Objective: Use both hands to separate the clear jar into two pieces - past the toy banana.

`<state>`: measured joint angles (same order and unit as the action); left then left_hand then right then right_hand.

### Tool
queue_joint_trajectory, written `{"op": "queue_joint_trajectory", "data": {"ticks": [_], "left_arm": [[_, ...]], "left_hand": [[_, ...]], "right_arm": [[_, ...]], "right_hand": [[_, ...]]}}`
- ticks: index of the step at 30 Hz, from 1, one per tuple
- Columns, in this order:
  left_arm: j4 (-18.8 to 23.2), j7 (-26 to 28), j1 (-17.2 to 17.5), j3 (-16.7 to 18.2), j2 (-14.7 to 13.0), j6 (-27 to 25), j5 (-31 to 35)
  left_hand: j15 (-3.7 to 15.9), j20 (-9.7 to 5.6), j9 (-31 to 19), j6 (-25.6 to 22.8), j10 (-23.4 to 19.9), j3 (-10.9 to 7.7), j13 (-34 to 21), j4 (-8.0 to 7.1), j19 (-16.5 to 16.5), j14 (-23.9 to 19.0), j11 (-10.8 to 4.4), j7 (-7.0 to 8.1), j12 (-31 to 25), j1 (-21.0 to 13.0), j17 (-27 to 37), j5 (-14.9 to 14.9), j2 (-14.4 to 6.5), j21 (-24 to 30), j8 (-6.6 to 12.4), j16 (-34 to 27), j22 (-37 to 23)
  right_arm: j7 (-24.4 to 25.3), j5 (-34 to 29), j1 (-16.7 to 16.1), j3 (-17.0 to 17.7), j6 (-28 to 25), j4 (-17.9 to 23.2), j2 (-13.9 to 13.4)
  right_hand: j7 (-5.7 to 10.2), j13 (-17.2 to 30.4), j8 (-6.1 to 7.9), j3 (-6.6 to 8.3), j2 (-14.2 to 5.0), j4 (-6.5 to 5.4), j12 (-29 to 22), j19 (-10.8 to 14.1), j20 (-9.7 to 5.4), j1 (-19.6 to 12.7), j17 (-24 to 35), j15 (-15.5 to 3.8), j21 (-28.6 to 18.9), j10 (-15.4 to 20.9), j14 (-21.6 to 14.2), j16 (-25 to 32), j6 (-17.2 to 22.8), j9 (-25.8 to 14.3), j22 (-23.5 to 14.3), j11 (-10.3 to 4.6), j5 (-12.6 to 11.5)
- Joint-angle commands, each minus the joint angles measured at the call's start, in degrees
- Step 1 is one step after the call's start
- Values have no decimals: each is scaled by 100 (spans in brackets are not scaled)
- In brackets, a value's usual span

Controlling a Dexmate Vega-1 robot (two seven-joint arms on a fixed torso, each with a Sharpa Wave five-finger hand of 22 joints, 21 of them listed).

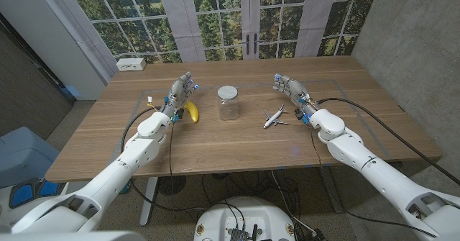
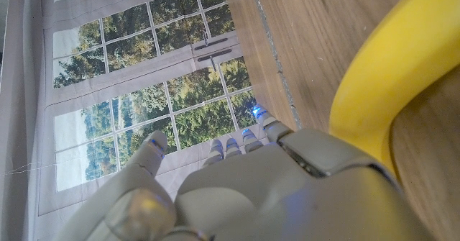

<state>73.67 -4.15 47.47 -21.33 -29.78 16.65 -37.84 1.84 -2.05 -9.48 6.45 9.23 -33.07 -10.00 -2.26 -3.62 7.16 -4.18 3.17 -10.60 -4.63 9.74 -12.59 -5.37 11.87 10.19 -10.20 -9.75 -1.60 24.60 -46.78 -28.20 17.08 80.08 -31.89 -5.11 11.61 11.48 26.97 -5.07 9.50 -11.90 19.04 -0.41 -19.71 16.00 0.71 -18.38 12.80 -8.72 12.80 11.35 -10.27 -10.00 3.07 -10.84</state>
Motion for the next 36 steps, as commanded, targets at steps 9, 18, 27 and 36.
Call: {"op": "queue_joint_trajectory", "data": {"ticks": [9, 18, 27, 36], "left_arm": [[-12, -64, -14, 2, -18, -4, -10], [49, -51, 0, 10, -47, -27, -9], [179, -15, 2, -9, -99, -95, 37], [297, 32, 63, 0, -132, -111, 45]], "left_hand": [[212, -56, -22, -16, -20, -44, -10, 31, -80, -18, 17, -40, -31, 54, 20, -40, -249, 14, 20, -18, -18], [204, -56, -22, -23, -27, -47, -10, 36, -84, -25, 21, -51, -33, 62, 20, -41, -245, 7, 20, -18, -18], [201, -53, -23, -30, -41, -51, -10, 40, -91, -32, 23, -63, -36, 70, 20, -43, -242, 1, 21, -18, -19], [190, -54, -23, -48, -46, -55, -10, 44, -100, -41, 31, -87, -36, 80, 20, -45, -239, -4, 26, -18, -19]], "right_arm": [[-252, -330, 173, -275, 70, -6, 33], [-423, -457, 286, -397, 97, -94, 30], [-620, -475, 334, -483, 227, -243, 67], [-745, -615, 372, -598, 209, -207, 25]], "right_hand": [[-38, 13, -4, 40, 43, 78, -7, 168, -20, -169, -24, -1, -2, 48, -57, 22, 23, -30, -21, -21, -69], [-70, 16, -15, 64, 75, 108, 5, 205, 3, -278, -54, 25, 11, 29, -71, 15, -16, -32, -16, -13, -93], [-112, 20, -20, 60, 189, 130, 20, 253, 26, -379, -92, 46, 26, -4, -89, 6, -51, -36, -12, 16, -102], [-159, 27, -33, 64, 365, 161, 44, 333, -21, -565, -147, 52, 44, -74, -92, -17, -153, -44, -5, 39, -103]]}}
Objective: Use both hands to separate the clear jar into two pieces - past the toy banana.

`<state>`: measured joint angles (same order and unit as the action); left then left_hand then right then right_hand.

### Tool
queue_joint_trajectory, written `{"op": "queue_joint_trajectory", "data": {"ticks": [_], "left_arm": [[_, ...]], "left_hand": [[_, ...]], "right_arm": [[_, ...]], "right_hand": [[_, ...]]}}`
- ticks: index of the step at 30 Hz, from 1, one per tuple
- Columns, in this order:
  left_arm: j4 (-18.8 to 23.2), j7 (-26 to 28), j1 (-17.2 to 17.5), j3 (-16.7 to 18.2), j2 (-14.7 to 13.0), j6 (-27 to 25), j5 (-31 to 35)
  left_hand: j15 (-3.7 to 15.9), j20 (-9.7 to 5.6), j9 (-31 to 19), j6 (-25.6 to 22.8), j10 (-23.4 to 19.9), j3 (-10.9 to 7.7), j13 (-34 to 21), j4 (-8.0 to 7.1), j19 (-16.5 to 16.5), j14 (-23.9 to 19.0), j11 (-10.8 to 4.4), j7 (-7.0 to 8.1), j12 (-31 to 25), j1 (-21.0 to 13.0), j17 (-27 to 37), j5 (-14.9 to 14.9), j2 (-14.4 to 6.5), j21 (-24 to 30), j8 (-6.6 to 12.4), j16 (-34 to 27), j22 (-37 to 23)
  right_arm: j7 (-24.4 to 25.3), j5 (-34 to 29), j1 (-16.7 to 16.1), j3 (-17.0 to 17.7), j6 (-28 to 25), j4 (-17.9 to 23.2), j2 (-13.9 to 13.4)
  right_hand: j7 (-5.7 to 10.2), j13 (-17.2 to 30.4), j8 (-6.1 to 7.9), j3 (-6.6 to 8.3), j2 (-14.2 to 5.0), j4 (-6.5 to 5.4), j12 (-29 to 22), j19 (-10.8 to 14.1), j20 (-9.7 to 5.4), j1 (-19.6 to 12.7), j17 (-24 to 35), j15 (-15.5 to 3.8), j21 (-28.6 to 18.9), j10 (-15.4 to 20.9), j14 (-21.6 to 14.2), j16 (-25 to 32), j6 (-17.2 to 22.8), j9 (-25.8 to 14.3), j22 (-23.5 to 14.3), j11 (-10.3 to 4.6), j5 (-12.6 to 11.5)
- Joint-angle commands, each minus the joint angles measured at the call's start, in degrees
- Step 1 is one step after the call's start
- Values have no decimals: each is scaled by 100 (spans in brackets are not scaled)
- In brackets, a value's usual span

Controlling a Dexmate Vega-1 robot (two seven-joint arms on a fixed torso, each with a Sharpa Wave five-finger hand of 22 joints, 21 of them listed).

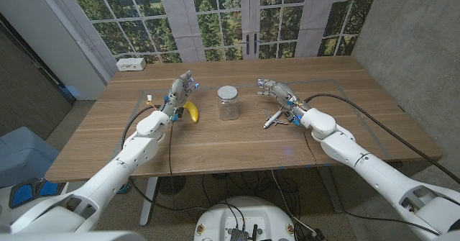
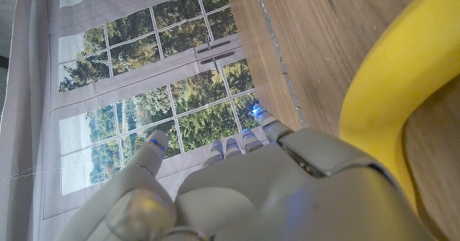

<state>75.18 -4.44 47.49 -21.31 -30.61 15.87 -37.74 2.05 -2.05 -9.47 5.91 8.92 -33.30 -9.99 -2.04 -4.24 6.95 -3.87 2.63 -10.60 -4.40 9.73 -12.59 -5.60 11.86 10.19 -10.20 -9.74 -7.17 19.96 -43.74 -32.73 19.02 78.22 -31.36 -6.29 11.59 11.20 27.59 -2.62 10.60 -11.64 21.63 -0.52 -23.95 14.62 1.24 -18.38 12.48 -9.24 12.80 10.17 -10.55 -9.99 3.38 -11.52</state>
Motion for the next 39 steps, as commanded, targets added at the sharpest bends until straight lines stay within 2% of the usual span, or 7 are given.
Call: {"op": "queue_joint_trajectory", "data": {"ticks": [1, 5, 18, 26, 39], "left_arm": [[165, 68, 72, 2, -54, -37, 32], [216, 82, 107, 11, -74, -46, 26], [363, 142, 192, 40, -126, -86, 12], [393, 130, 175, 32, -129, -95, 16], [412, 113, 180, 48, -139, -88, -4]], "left_hand": [[171, -51, -24, 5, -17, -33, -10, 22, -38, -22, -2, -34, -37, 58, 21, -45, -216, -5, 26, -18, -20], [164, -44, -25, -1, -19, -34, -10, 24, -43, -24, 0, -41, -36, 61, 21, -46, -214, -6, 27, -18, -20], [148, -36, -25, -21, -48, -37, -10, 31, -62, -54, -9, -54, -42, 79, 21, -48, -204, -12, 28, -23, -20], [155, -31, -26, -30, -58, -35, -10, 31, -83, -74, -2, -56, -43, 94, 23, -48, -194, -12, 28, -27, -21], [155, -32, -26, -42, -66, -29, -10, 30, -94, -77, -7, -54, -42, 117, 24, -49, -180, -17, 27, -23, -21]], "right_arm": [[-181, -191, 75, -158, 1, -5, -39], [-168, -312, 96, -198, -16, 38, -73], [-7, -860, 225, -404, 16, -111, -54], [466, -1615, 286, -570, -97, -46, -77], [501, -1931, 405, -762, -96, -183, 7]], "right_hand": [[-51, 30, 1, 2, 178, 57, 17, 119, -14, -198, -25, 2, 40, -47, -46, -21, -47, -19, -4, 9, -28], [-57, 33, -1, -1, 270, 55, 19, 189, -49, -286, -52, 1, 37, -63, -47, -32, -92, -23, -2, 15, -9], [-65, 47, -6, -25, 574, 46, 34, 225, 2, -563, -130, -23, 100, -156, -18, -71, -269, -49, -1, -38, 76], [-5, 62, 19, 2, 751, 48, 28, 309, -70, -895, -193, -115, 136, -210, -13, -90, -386, -78, 0, -117, 60], [24, 71, 39, 6, 939, 38, 37, 330, -59, -1200, -243, -118, 194, -289, 1, -106, -483, -97, -1, -150, 3]]}}
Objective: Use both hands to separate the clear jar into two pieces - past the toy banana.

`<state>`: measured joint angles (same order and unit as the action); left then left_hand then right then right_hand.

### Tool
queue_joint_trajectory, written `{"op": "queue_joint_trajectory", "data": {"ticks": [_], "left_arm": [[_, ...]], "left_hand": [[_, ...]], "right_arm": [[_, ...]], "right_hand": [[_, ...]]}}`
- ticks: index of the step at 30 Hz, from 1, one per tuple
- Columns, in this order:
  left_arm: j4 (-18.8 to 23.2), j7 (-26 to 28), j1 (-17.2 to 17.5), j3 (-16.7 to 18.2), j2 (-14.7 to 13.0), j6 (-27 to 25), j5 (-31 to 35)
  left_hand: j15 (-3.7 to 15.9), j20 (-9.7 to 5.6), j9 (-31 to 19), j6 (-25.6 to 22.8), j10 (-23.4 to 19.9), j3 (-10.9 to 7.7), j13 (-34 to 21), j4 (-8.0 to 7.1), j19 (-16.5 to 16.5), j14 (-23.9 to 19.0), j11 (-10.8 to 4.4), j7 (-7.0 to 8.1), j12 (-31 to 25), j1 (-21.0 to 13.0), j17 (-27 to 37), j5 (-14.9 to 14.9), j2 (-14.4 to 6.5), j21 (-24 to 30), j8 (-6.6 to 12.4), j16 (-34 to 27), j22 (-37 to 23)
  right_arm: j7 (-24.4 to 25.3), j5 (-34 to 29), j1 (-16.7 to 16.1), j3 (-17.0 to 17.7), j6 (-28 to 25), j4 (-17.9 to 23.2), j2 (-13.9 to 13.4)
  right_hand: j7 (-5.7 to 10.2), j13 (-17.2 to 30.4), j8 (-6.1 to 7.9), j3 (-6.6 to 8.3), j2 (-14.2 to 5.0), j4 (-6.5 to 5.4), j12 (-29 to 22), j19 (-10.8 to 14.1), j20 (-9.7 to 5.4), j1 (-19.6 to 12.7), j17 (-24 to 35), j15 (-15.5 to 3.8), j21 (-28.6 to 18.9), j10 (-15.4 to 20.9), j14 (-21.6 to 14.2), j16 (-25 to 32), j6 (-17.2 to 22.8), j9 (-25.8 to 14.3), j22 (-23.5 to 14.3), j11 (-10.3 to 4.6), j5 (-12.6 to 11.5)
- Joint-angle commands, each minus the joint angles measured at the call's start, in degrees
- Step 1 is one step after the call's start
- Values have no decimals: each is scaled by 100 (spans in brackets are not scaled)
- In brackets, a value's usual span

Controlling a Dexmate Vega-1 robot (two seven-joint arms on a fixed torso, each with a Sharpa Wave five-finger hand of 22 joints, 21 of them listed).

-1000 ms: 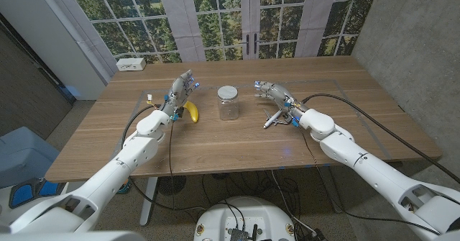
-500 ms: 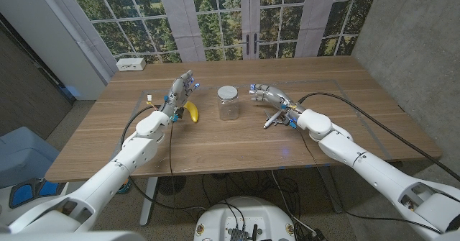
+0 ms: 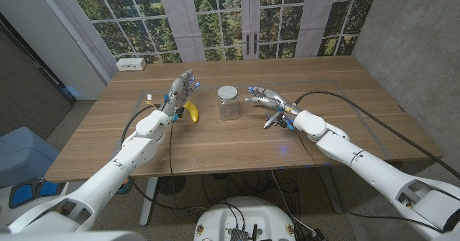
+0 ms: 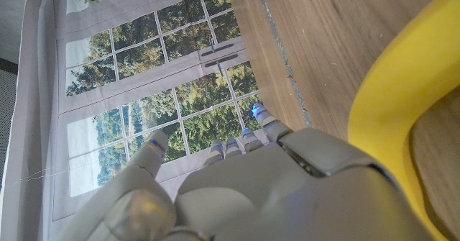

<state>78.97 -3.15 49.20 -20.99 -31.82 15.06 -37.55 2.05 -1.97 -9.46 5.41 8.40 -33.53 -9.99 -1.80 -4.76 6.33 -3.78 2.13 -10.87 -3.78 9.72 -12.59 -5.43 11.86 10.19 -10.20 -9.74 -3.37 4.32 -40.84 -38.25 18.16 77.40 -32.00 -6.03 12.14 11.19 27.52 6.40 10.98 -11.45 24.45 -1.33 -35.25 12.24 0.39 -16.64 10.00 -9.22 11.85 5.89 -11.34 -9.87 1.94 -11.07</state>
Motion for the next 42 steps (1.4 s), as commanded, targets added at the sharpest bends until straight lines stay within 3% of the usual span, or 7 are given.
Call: {"op": "queue_joint_trajectory", "data": {"ticks": [1, 7, 11, 16, 23, 33, 42], "left_arm": [[35, -23, 10, 18, -21, -7, -27], [80, -49, 35, 28, -53, -27, -51], [128, -49, 68, 45, -78, -38, -69], [188, -33, 110, 62, -106, -45, -77], [256, -8, 162, 90, -133, -36, -89], [322, 8, 193, 103, -168, -72, -96], [297, -11, 149, 87, -170, -118, -99]], "left_hand": [[156, -41, -26, 7, -19, -6, -10, 6, -42, -15, -18, 0, -15, 57, 25, -50, -196, -17, 27, -23, -22], [155, -28, -27, 7, -22, -4, -10, 5, -59, -28, -27, 1, -14, 66, 25, -51, -191, -15, 25, -25, -22], [159, -13, -27, 2, -32, -3, -10, 5, -75, -38, -24, -4, -17, 73, 25, -51, -187, -13, 25, -27, -22], [165, -7, -27, 2, -38, -1, -10, 7, -89, -51, -26, -7, -16, 82, 25, -52, -180, -12, 23, -29, -22], [161, 3, -27, 1, -60, 0, -10, 9, -108, -71, -28, -6, -22, 90, 25, -53, -174, -11, 22, -32, -22], [171, 9, -28, -5, -82, 1, -10, 11, -139, -98, -28, -10, -25, 102, 24, -55, -166, -7, 22, -36, -22], [161, 22, -28, -9, -112, 3, -10, 16, -173, -141, -19, -30, -31, 112, 23, -56, -155, -2, 22, -44, -22]], "right_arm": [[147, -425, 123, -231, -36, -92, 74], [336, -657, 143, -312, -15, -148, 149], [443, -804, 165, -373, -15, -184, 201], [574, -998, 201, -458, -28, -232, 273], [643, -1125, 273, -553, -147, -305, 388], [584, -1069, 388, -657, -278, -506, 546], [570, -934, 475, -715, -188, -845, 696]], "right_hand": [[5, 18, 43, -7, 95, -12, 13, 53, 55, -103, -13, -5, 31, -43, 9, -16, -69, -21, -15, -26, -57], [98, 26, 51, -98, 245, -72, 3, -59, 242, -144, -32, 89, 122, -55, 72, -33, -108, -32, -21, -183, -125], [107, 30, 49, -154, 300, -100, 8, -87, 234, -127, -34, 15, 153, -83, 134, -49, -136, -36, -24, -209, -157], [109, 32, 40, -205, 338, -117, 18, -125, 223, -117, -36, 17, 183, -121, 144, -45, -178, -39, -26, -181, -187], [133, 41, 43, -338, 353, -170, 26, -323, 591, -94, -28, 27, 305, -203, 241, -48, -247, -50, -37, -177, -285], [131, 56, 25, -394, 311, -154, 47, -382, 660, -240, -15, 35, 362, -366, 369, -54, -380, -60, -47, -187, -392], [112, 75, 17, -517, 290, -249, 27, -581, 781, -128, 30, 109, 453, -422, 454, -30, -455, -67, -60, -172, -449]]}}
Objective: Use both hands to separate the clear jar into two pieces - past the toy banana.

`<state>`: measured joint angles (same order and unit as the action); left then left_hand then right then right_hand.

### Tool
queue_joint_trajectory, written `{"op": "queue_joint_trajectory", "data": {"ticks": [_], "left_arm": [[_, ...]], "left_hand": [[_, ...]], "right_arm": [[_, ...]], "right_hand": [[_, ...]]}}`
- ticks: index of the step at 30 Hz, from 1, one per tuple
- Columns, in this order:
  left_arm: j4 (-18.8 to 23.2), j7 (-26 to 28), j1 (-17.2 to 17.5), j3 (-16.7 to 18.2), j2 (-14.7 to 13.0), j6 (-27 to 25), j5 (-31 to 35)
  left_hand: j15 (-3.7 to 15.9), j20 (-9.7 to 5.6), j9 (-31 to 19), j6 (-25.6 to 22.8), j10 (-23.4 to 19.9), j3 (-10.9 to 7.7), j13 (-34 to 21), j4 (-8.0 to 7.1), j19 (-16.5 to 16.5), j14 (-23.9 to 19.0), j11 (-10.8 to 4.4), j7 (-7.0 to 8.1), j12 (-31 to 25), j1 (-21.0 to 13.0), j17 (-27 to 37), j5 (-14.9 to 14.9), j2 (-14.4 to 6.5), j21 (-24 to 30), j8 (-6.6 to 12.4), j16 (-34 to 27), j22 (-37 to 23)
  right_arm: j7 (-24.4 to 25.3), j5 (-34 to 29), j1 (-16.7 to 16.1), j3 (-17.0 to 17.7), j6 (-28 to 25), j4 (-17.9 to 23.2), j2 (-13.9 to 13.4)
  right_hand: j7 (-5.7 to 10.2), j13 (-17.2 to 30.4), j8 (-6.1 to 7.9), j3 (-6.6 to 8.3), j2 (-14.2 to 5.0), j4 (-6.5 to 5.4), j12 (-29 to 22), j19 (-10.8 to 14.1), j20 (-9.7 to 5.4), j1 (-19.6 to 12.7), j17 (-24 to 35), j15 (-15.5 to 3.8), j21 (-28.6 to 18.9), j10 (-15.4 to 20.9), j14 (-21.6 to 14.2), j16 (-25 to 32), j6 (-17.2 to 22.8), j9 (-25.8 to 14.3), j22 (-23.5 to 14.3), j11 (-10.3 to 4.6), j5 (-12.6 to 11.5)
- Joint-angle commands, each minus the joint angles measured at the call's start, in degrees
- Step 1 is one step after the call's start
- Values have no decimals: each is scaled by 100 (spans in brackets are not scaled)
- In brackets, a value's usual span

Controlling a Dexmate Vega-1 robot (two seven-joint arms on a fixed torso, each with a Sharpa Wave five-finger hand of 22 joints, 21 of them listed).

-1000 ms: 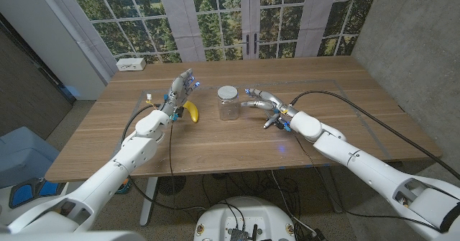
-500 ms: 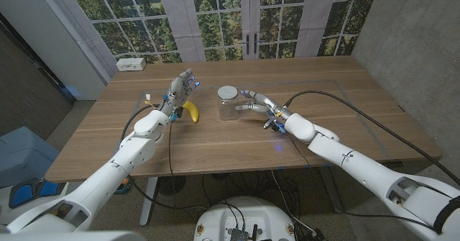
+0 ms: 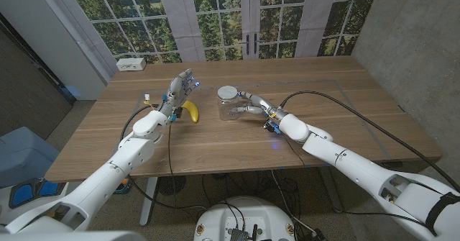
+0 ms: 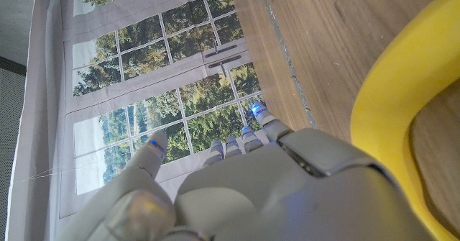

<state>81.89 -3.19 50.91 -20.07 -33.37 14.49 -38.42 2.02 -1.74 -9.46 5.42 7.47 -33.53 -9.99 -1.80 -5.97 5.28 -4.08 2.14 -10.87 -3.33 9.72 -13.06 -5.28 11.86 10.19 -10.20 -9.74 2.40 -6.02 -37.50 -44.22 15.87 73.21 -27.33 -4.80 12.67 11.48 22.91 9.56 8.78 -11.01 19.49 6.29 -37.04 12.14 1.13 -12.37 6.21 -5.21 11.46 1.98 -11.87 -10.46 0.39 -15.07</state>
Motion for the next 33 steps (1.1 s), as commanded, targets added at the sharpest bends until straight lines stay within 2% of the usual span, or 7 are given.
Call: {"op": "queue_joint_trajectory", "data": {"ticks": [1, 7, 8, 10, 12, 25, 33], "left_arm": [[-4, -18, -33, -9, -14, -65, -14], [-52, -54, -79, -25, -1, -74, -14], [-58, -64, -85, -27, -3, -74, -12], [-63, -66, -89, -26, -1, -70, -14], [-65, -61, -86, -19, -1, -66, -18], [-69, -53, -48, 31, -25, -73, -70], [-75, -78, -41, 40, -37, -69, -83]], "left_hand": [[166, -1, -28, -9, -24, 3, -10, 16, -56, -40, 9, -34, -33, 67, 23, -9, -169, -1, 21, -45, -23], [169, 12, -28, -13, -40, 2, -11, 20, -76, -57, 17, -44, -35, 73, 22, -11, -166, 0, 21, -44, -23], [167, 12, -28, -13, -44, 2, -11, 20, -78, -61, 13, -46, -35, 74, 22, -11, -166, -1, 21, -43, -23], [162, 18, -28, -13, -54, 1, -11, 21, -87, -69, 15, -47, -38, 76, 22, -12, -165, 0, 21, -45, -23], [164, 20, -29, -17, -59, 1, -11, 22, -94, -70, 5, -54, -38, 77, 22, -12, -165, 1, 22, -43, -23], [150, 44, -29, -21, -77, 1, -12, 32, -155, -117, -9, -58, -34, 88, 18, -15, -152, 9, 20, -43, -23], [139, 62, -29, -21, -95, 0, -12, 37, -176, -134, -4, -59, -36, 92, 17, -16, -147, 9, 19, -41, -24]], "right_arm": [[-5, 114, 147, -122, 63, -456, 243], [83, 112, 213, -176, 205, -674, 378], [94, 93, 225, -193, 196, -688, 394], [80, 105, 267, -223, 244, -788, 454], [141, 46, 303, -266, 278, -874, 509], [157, -141, 586, -532, 552, -1400, 799], [52, -133, 626, -623, 582, -1466, 867]], "right_hand": [[-4, 24, -10, -69, -26, -35, -17, -113, 21, 62, 45, 41, 37, -53, 73, 8, -66, -15, -3, -22, -54], [-14, 34, -6, -135, -28, -62, -21, -161, 40, 106, 71, 51, 54, -100, 103, 28, -91, -17, -9, 34, -85], [-29, 37, -3, -161, -31, -67, -18, -158, 44, 113, 81, 118, 51, -135, 117, 36, -103, -18, -11, 124, -101], [-97, 43, 1, -242, -44, -68, -18, -175, 44, 102, 110, 293, 50, -225, 135, 65, -147, -19, -16, 448, -156], [-144, 43, -5, -272, -44, -66, -16, -203, 62, 94, 118, 347, 59, -262, 143, 72, -180, -18, -17, 511, -173], [-179, 46, -29, -373, -79, -62, 8, -447, 199, 42, 163, 398, 126, -498, 353, 47, -350, -14, -21, 554, -260], [-175, 51, -15, -427, -96, -69, -8, -662, 300, 27, 196, 370, 175, -562, 426, 58, -384, -15, -24, 459, -312]]}}
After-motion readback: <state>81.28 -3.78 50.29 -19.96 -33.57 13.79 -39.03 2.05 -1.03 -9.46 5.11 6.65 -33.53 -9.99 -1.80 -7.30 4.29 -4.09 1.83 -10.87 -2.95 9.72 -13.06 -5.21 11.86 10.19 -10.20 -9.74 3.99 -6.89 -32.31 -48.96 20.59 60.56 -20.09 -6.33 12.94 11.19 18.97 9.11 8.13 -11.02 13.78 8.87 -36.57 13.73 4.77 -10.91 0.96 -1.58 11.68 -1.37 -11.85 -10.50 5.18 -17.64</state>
